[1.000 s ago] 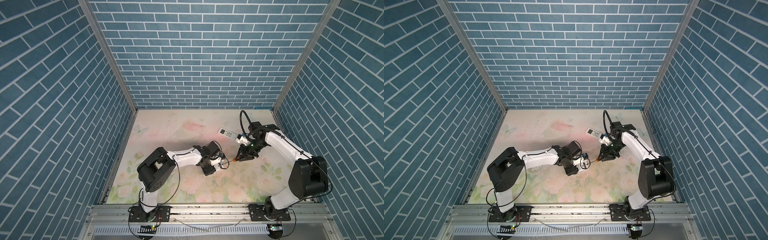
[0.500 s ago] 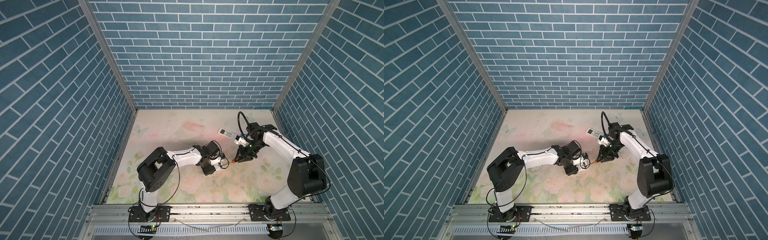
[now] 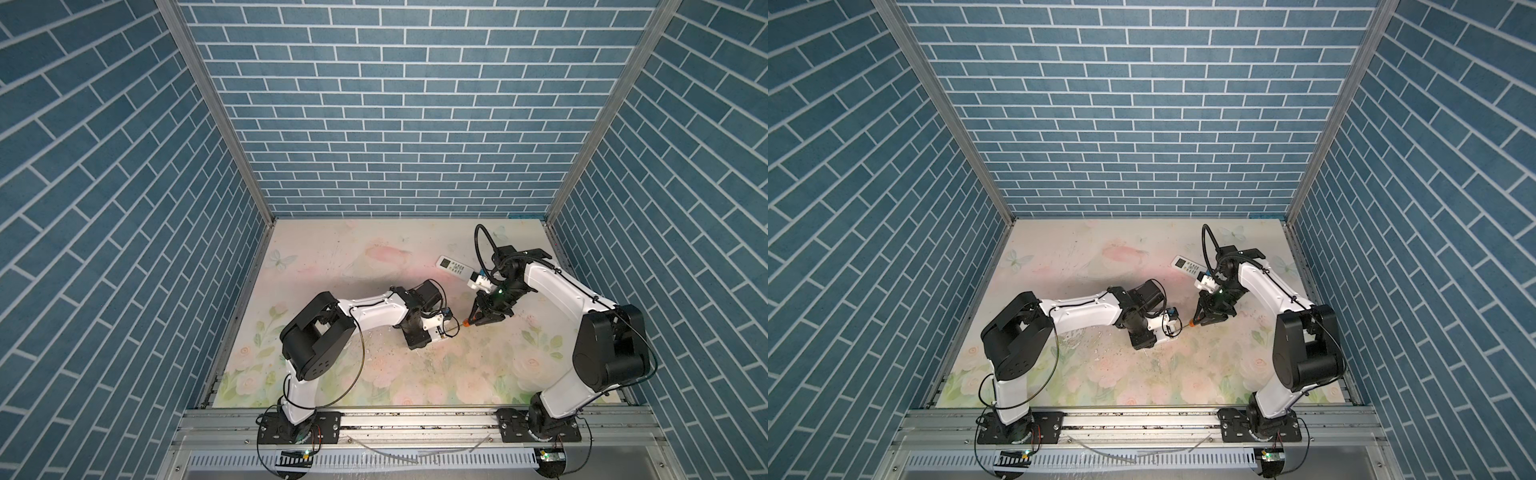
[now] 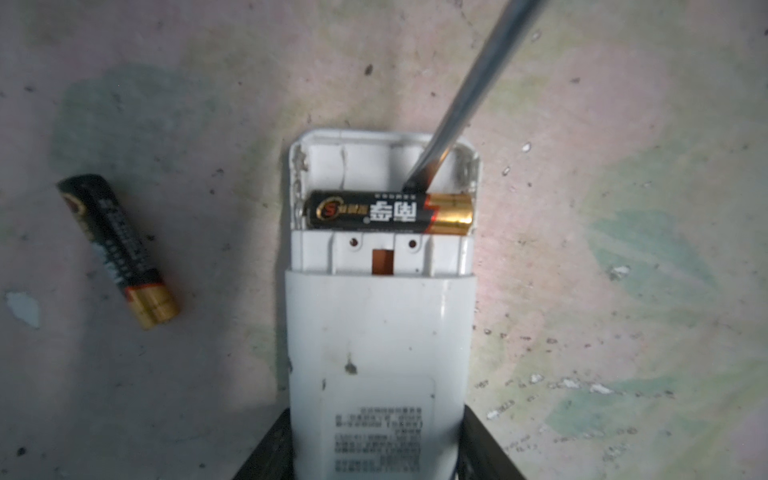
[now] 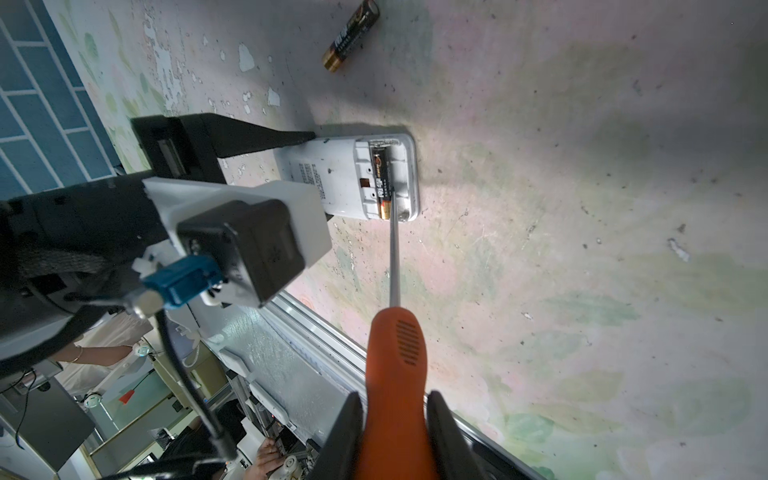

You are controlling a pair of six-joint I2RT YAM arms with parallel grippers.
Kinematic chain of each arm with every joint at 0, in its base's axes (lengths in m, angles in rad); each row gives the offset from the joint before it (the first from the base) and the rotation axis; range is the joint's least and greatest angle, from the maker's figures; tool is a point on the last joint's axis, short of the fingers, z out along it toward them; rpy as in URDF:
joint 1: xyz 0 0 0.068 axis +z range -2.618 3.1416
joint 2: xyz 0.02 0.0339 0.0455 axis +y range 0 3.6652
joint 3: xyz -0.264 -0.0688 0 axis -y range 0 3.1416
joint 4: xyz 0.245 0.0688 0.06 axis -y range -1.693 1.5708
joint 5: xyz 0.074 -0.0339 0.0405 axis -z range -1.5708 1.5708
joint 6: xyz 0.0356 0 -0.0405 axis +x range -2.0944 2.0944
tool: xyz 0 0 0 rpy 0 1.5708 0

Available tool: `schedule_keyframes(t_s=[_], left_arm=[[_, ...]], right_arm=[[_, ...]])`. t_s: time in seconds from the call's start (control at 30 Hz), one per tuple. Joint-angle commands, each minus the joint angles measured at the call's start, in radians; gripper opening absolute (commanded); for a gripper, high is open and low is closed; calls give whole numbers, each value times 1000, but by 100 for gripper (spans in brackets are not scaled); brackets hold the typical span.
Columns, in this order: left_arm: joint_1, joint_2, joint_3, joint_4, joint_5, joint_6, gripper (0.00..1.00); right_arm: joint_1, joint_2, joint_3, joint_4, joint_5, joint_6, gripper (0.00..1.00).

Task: Unload the batteries from the remote control
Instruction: 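Pry the remaining battery up and out with the screwdriver, right gripper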

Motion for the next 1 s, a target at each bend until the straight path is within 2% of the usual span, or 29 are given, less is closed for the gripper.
schedule_keyframes(t_s=[0.0, 0.2, 0.97], left_arm=[[16, 58, -24, -69, -47, 21, 56], [16, 47, -37, -53, -57, 22, 56], [16, 36, -54, -40, -33, -2, 55]], right_arm=[[13, 32, 7, -2, -66, -74, 0], [13, 32, -14, 28, -98, -67, 0], [13, -2, -6, 58, -79, -17, 0]])
